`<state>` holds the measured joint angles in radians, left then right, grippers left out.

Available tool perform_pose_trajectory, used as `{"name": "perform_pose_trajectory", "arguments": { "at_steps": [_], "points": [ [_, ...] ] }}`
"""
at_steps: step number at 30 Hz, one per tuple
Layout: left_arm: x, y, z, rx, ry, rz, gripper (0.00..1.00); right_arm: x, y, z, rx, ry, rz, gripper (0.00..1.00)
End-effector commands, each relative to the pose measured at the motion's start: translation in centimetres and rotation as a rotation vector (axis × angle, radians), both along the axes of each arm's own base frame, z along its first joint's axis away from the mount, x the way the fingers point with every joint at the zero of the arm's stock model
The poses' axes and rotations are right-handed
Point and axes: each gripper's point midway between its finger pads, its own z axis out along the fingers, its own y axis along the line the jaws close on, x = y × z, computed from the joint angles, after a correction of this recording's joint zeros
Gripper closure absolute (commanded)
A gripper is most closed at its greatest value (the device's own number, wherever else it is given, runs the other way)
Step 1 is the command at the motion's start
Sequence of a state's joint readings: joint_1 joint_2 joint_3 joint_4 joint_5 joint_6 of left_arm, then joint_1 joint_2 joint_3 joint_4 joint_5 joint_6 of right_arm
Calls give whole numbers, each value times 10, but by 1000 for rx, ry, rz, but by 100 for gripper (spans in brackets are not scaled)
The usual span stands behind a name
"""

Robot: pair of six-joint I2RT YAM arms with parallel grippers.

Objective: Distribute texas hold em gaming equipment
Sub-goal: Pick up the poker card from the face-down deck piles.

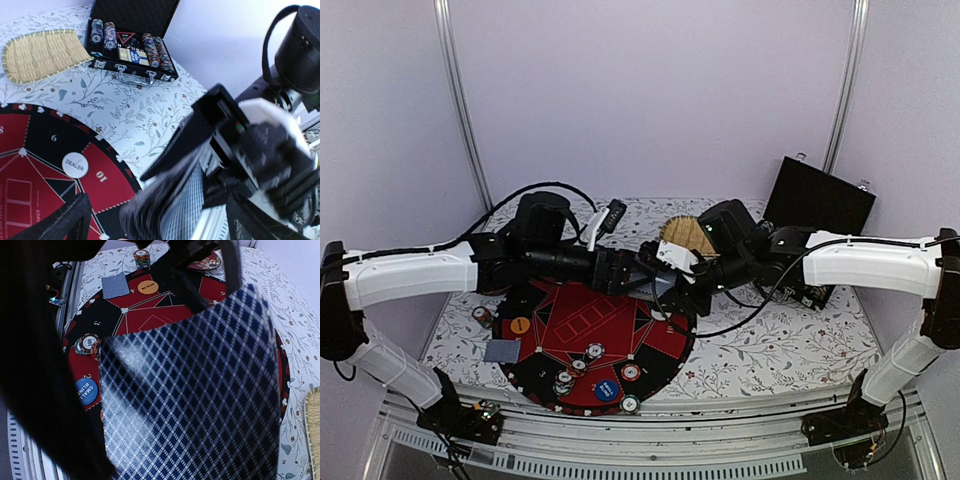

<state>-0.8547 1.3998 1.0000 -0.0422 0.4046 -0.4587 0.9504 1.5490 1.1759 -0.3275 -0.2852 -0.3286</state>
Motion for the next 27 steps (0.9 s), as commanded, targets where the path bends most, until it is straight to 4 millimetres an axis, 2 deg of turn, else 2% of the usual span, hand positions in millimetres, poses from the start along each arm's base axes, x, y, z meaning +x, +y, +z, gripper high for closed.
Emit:
{"name": "perform_pose_trajectory", "arguments": {
  "at_steps": [1,6,11,12,17,22,27],
  "points": [
    [16,-9,4,40,-69,39,7,-5,14,5,34,13,33,56],
    [28,-2,-13,131,-66,99,26,-6,14,7,37,7,37,56],
    [30,7,-14,156,-78,131,49,-6,14,9,39,0,38,56],
    [30,9,-13,155,-81,134,51,-5,13,9,37,-1,36,56],
    [23,11,-1,118,-98,114,48,-4,12,10,34,-12,29,56],
    [12,8,5,80,-89,58,36,-5,12,14,42,-14,34,56],
    [12,18,8,82,-97,79,37,-4,11,18,49,-27,32,56]
  ]
}}
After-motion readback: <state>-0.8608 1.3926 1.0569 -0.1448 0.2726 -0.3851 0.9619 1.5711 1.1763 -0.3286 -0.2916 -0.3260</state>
